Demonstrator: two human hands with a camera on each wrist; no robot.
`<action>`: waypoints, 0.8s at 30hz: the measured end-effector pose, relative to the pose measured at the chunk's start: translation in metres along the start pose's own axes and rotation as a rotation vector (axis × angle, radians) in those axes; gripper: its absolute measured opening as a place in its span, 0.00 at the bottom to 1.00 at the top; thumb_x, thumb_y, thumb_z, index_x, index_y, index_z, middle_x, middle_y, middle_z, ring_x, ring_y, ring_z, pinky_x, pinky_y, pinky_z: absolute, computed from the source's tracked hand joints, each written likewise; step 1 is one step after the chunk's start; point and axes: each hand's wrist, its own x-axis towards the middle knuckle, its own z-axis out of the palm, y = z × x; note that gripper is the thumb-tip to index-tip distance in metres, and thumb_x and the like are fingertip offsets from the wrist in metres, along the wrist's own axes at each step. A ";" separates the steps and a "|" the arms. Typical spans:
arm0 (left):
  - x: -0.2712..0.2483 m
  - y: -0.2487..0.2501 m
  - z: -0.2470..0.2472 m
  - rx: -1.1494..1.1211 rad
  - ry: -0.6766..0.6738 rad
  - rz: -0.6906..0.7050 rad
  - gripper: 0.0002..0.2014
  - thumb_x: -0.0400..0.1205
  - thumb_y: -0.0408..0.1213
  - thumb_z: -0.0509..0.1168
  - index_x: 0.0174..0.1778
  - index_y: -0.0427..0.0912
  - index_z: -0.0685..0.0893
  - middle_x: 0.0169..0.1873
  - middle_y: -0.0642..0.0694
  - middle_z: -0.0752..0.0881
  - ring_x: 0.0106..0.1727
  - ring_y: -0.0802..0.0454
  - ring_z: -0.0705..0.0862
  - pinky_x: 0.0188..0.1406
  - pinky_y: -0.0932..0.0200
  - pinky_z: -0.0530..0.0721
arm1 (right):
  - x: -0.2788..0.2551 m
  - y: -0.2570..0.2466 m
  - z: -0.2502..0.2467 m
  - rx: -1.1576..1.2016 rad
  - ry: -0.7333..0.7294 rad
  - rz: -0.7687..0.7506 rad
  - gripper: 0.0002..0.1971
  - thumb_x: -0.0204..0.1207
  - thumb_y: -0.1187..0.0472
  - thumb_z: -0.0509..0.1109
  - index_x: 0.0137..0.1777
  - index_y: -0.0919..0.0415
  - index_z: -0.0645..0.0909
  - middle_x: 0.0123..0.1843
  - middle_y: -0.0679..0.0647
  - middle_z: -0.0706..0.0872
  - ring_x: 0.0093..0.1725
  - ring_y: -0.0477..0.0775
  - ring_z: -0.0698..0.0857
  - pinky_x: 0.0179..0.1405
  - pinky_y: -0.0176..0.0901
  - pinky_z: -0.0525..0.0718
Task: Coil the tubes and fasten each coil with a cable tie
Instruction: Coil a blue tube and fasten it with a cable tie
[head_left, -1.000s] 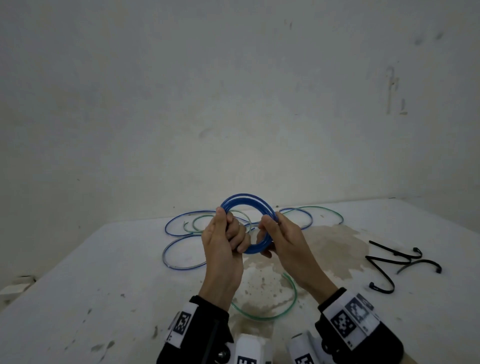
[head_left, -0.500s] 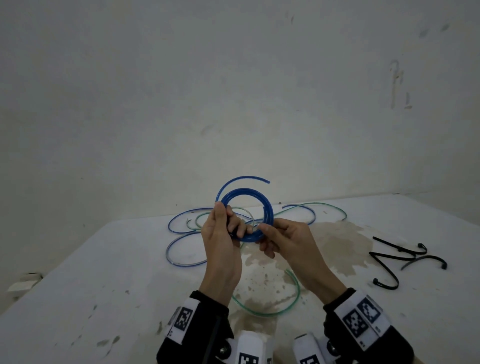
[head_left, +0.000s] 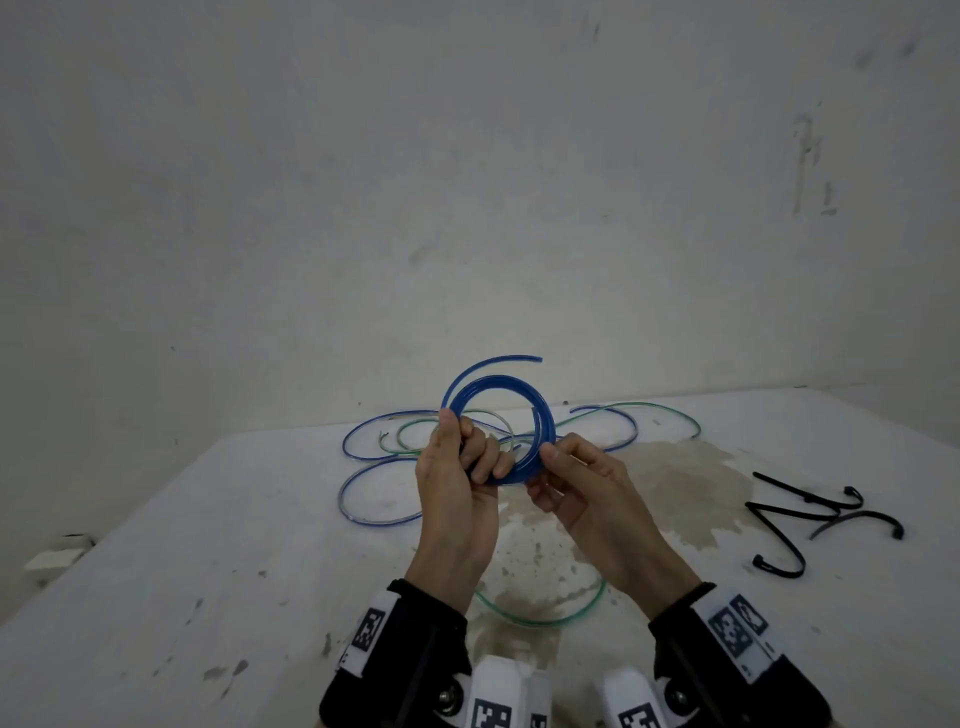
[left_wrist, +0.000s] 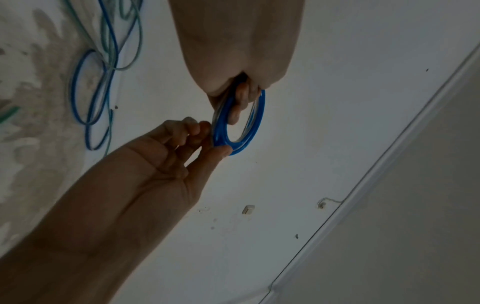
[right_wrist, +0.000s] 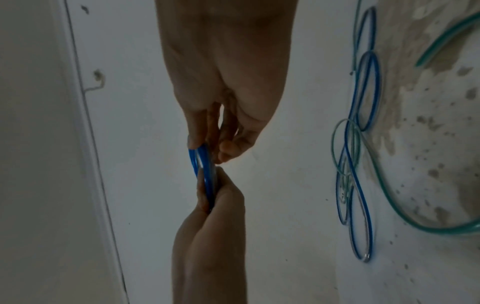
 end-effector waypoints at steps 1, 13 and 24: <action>0.000 0.000 -0.002 0.007 -0.005 -0.011 0.18 0.87 0.43 0.51 0.31 0.41 0.69 0.19 0.53 0.61 0.17 0.58 0.60 0.17 0.66 0.68 | 0.000 0.000 0.000 -0.008 -0.004 0.017 0.07 0.70 0.63 0.69 0.36 0.67 0.77 0.34 0.59 0.82 0.32 0.52 0.78 0.28 0.37 0.76; -0.002 0.000 -0.006 0.050 -0.036 -0.052 0.18 0.86 0.43 0.52 0.31 0.40 0.70 0.19 0.52 0.60 0.17 0.58 0.59 0.17 0.65 0.66 | 0.005 -0.011 -0.001 -0.343 0.103 -0.136 0.10 0.75 0.63 0.69 0.36 0.71 0.81 0.28 0.58 0.81 0.28 0.52 0.75 0.32 0.41 0.75; 0.003 0.001 -0.005 0.009 -0.096 -0.143 0.19 0.86 0.44 0.52 0.30 0.41 0.71 0.18 0.52 0.60 0.16 0.59 0.59 0.17 0.66 0.64 | 0.008 -0.024 0.000 -0.048 0.043 0.025 0.07 0.68 0.61 0.68 0.37 0.66 0.80 0.34 0.57 0.80 0.34 0.50 0.75 0.31 0.35 0.77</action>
